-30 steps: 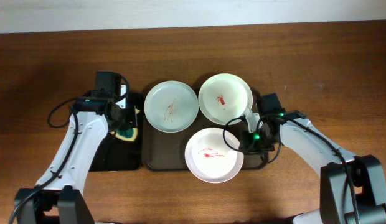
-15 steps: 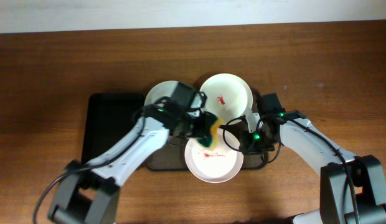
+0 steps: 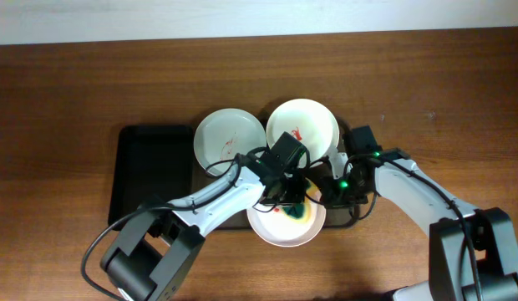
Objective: Clean dirty plates on tray and stack at the side
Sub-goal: 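Scrub the front white plate with the sponge in the left gripper, then lift the front plate with the right gripper and place it right of the tray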
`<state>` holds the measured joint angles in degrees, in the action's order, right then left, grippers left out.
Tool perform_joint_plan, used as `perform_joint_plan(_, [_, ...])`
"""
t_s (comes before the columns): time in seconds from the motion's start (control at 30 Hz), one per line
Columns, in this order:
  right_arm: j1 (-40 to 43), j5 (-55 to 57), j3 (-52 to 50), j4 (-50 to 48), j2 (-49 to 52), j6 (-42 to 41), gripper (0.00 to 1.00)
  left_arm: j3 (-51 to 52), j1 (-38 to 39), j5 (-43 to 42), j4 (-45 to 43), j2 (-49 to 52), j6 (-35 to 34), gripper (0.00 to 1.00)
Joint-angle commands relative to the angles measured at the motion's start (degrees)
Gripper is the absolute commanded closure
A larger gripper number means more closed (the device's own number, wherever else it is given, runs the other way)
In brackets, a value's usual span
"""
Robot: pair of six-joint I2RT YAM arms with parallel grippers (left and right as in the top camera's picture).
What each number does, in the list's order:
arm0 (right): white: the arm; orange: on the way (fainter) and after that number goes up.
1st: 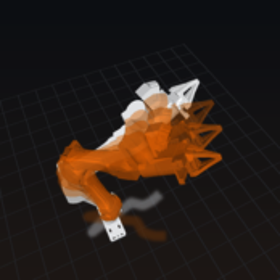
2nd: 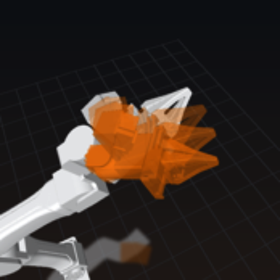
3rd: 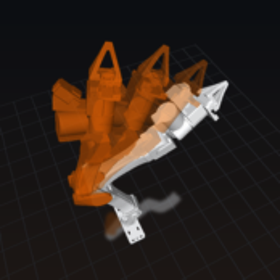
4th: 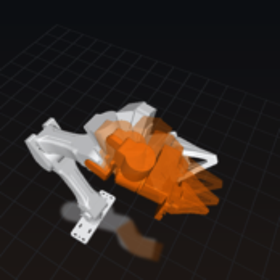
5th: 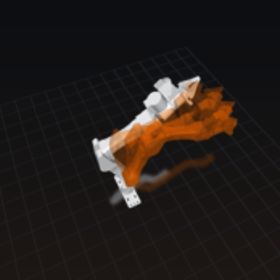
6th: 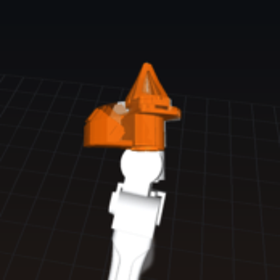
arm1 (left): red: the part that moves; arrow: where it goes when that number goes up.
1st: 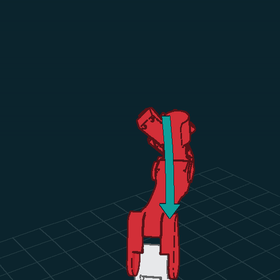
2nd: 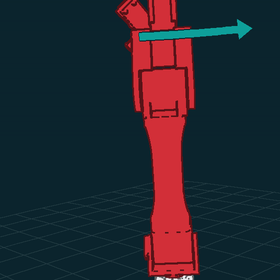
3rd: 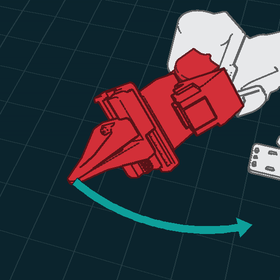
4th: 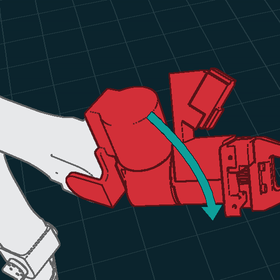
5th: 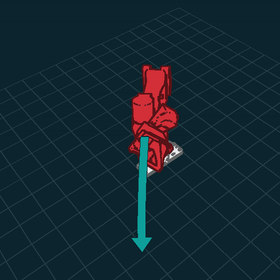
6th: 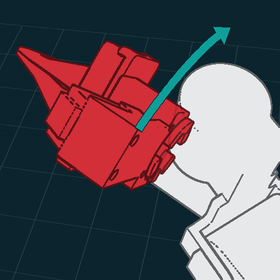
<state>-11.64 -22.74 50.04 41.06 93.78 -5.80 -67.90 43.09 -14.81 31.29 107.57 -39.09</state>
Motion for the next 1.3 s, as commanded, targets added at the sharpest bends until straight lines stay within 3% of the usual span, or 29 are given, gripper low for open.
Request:
perform_joint_plan(0.0, [-0.3, 0.9, 1.0, 0.5, 0.1, 0.4, 0.96, 1.1, -3.0, 9.2, 5.8, -0.1, 3.0, 1.00])
perform_joint_plan(0.27, [-0.3, 0.9, 1.0, 0.7, 0.1, 0.4, 0.96, 1.0, -4.8, 14.1, 8.9, -7.7, 9.3, 1.00])
perform_joint_plan(0.37, [-0.3, 0.9, 1.0, 0.4, 0.1, 0.4, 0.69, 0.3, -6.0, 14.2, 8.9, -13.6, 10.6, 1.00])
perform_joint_plan(0.4, [-0.3, 0.9, 1.0, 0.5, 0.1, 0.4, 0.68, 0.3, -7.1, 14.2, 9.1, -16.1, 11.6, 1.00])
perform_joint_plan(0.57, [-0.6, -2.3, 0.4, 0.5, 0.2, 0.4, 0.72, 0.3, -13.6, 14.2, 14.0, -19.5, 11.8, 1.00])
perform_joint_plan(0.67, [-1.7, -2.1, -0.5, 0.5, 0.8, 0.4, 0.72, 0.3, -20.2, 14.0, 16.8, -19.4, 16.4, 1.00])
perform_joint_plan(0.87, [-1.9, -2.1, -0.5, -0.6, 4.0, 0.4, 0.96, 1.4, -32.4, 13.9, 18.0, -19.4, 23.3, 1.00])
perform_joint_plan(1.03, [-1.9, -1.6, 1.4, -0.3, 3.5, 0.4, 0.96, 6.1, -38.8, 8.6, 15.3, -19.4, 28.8, 1.00])
perform_joint_plan(1.23, [-1.9, 13.0, 10.7, 8.5, -0.3, -0.5, 0.96, 14.3, -40.5, 8.8, 6.4, -19.4, 30.0, 1.00])
perform_joint_plan(1.27, [-1.9, 15.8, 13.0, 10.3, -1.3, -0.5, 0.96, 15.8, -40.5, 11.8, 4.8, -19.4, 30.0, 1.00])
